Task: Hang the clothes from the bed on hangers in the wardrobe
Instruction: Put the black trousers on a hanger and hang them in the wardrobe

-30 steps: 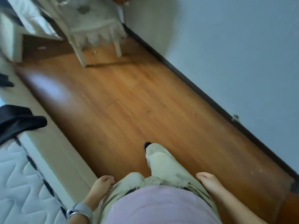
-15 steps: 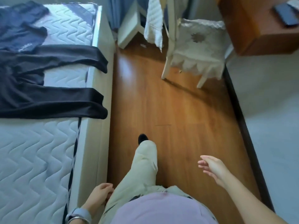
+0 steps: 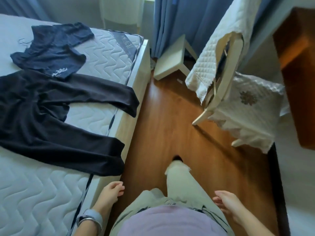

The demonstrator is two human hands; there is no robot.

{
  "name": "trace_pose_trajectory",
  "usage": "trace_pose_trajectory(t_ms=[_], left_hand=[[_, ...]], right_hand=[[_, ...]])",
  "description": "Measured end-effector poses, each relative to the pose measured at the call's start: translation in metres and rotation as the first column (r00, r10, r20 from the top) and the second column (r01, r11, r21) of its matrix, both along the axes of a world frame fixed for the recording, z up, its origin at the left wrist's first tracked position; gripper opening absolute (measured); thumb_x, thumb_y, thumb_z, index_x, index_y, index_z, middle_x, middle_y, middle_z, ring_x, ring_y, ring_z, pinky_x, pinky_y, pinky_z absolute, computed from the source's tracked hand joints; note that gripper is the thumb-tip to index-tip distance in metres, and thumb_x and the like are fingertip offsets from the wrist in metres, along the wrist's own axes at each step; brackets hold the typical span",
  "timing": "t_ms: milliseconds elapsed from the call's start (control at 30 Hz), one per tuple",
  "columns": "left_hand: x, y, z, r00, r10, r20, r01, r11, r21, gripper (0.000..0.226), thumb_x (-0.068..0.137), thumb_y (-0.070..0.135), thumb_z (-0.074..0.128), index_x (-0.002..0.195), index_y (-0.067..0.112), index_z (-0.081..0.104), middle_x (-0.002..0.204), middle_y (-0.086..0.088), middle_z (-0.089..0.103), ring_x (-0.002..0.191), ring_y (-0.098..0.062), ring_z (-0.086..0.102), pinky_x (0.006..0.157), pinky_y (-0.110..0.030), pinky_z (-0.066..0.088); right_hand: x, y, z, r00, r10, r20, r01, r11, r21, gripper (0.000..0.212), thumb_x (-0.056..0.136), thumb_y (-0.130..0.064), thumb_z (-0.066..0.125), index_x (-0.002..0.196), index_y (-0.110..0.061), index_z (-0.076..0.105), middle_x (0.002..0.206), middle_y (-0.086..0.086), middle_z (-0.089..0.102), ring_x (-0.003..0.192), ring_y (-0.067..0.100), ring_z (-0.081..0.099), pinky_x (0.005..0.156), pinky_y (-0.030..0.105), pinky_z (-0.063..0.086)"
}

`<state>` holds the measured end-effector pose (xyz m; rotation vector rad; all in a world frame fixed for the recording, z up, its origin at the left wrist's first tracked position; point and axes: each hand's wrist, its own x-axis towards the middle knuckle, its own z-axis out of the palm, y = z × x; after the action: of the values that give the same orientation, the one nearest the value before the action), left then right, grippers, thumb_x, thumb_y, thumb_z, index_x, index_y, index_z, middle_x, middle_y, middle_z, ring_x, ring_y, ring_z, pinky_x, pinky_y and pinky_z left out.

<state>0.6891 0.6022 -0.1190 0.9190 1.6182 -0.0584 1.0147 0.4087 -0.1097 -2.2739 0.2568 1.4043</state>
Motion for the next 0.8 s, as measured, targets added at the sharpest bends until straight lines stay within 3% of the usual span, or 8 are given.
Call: trace_pose_trajectory(t_ms=[100, 200, 233, 300, 433, 567, 700, 800], left_hand=[[0.025, 0.03, -0.012, 0.993, 0.119, -0.008, -0.119, 0.992, -0.051, 0.01, 0.094, 0.015, 0.047, 0.096, 0.011, 0.056, 0.091, -0.008, 0.062, 0.077, -0.021, 0.057, 0.062, -0.027, 0.038], [0.051, 0.058, -0.02, 0.965, 0.247, -0.086, -0.255, 0.961, -0.103, 0.013, 0.091, 0.012, 0.05, 0.084, 0.008, 0.059, 0.074, -0.008, 0.059, 0.059, -0.02, 0.05, 0.053, -0.024, 0.032], [0.063, 0.067, -0.02, 0.957, 0.269, -0.106, -0.281, 0.953, -0.116, 0.017, 0.09, 0.009, 0.049, 0.075, 0.008, 0.058, 0.067, -0.007, 0.057, 0.055, -0.02, 0.047, 0.052, -0.023, 0.029], [0.091, 0.088, -0.013, 0.947, 0.306, -0.103, -0.318, 0.939, -0.13, 0.029, 0.088, 0.004, 0.047, 0.061, 0.013, 0.051, 0.061, -0.007, 0.049, 0.05, -0.016, 0.038, 0.048, -0.021, 0.024], [0.141, 0.139, 0.012, 0.917, 0.399, -0.011, -0.399, 0.917, -0.013, 0.015, 0.086, 0.015, 0.055, 0.073, 0.017, 0.06, 0.08, -0.006, 0.062, 0.073, -0.021, 0.053, 0.067, -0.028, 0.04], [0.157, 0.176, 0.026, 0.87, 0.493, -0.003, -0.49, 0.867, 0.092, 0.013, 0.093, 0.02, 0.049, 0.101, 0.019, 0.059, 0.097, 0.0, 0.065, 0.089, -0.013, 0.059, 0.066, -0.02, 0.042], [0.147, 0.183, 0.019, 0.798, 0.599, -0.061, -0.597, 0.801, 0.054, 0.017, 0.093, 0.018, 0.048, 0.107, 0.017, 0.059, 0.104, -0.002, 0.064, 0.095, -0.016, 0.057, 0.066, -0.022, 0.041], [0.134, 0.18, 0.012, 0.706, 0.702, -0.1, -0.705, 0.709, 0.0, 0.017, 0.094, 0.017, 0.044, 0.106, 0.016, 0.057, 0.106, -0.004, 0.061, 0.097, -0.019, 0.056, 0.077, -0.029, 0.04]], right_hand=[[0.044, 0.056, -0.012, 0.997, 0.081, -0.012, -0.081, 0.997, -0.011, 0.024, 0.093, -0.013, 0.049, 0.107, 0.003, 0.059, 0.079, 0.012, 0.059, 0.074, 0.025, 0.053, 0.07, 0.032, 0.04], [0.095, 0.122, -0.016, 0.973, 0.231, 0.014, -0.231, 0.973, -0.005, 0.024, 0.089, -0.003, 0.051, 0.098, 0.015, 0.064, 0.099, 0.028, 0.064, 0.093, 0.035, 0.059, 0.079, 0.037, 0.046], [0.113, 0.146, -0.012, 0.959, 0.282, 0.024, -0.281, 0.96, -0.01, 0.022, 0.089, -0.001, 0.051, 0.092, 0.014, 0.066, 0.104, 0.028, 0.065, 0.096, 0.034, 0.059, 0.076, 0.035, 0.046], [0.147, 0.193, -0.006, 0.935, 0.354, 0.021, -0.354, 0.935, 0.002, 0.023, 0.09, -0.004, 0.05, 0.101, 0.01, 0.065, 0.09, 0.019, 0.065, 0.079, 0.03, 0.057, 0.057, 0.028, 0.038], [0.198, 0.296, 0.008, 0.881, 0.471, 0.036, -0.472, 0.882, 0.005, 0.021, 0.094, -0.016, 0.045, 0.101, -0.002, 0.059, 0.075, 0.008, 0.059, 0.065, 0.021, 0.053, 0.056, 0.026, 0.034], [0.21, 0.391, 0.015, 0.786, 0.613, 0.077, -0.617, 0.783, 0.071, 0.019, 0.094, -0.017, 0.046, 0.104, -0.008, 0.059, 0.078, 0.007, 0.06, 0.067, 0.018, 0.054, 0.056, 0.027, 0.037], [0.192, 0.464, 0.014, 0.683, 0.723, 0.105, -0.729, 0.666, 0.158, 0.017, 0.095, -0.02, 0.044, 0.104, -0.013, 0.057, 0.087, 0.005, 0.063, 0.082, 0.019, 0.059, 0.069, 0.028, 0.045], [0.17, 0.497, 0.01, 0.609, 0.786, 0.106, -0.79, 0.59, 0.167, 0.014, 0.095, -0.017, 0.044, 0.101, -0.013, 0.056, 0.085, 0.006, 0.063, 0.074, 0.016, 0.058, 0.059, 0.024, 0.041]])
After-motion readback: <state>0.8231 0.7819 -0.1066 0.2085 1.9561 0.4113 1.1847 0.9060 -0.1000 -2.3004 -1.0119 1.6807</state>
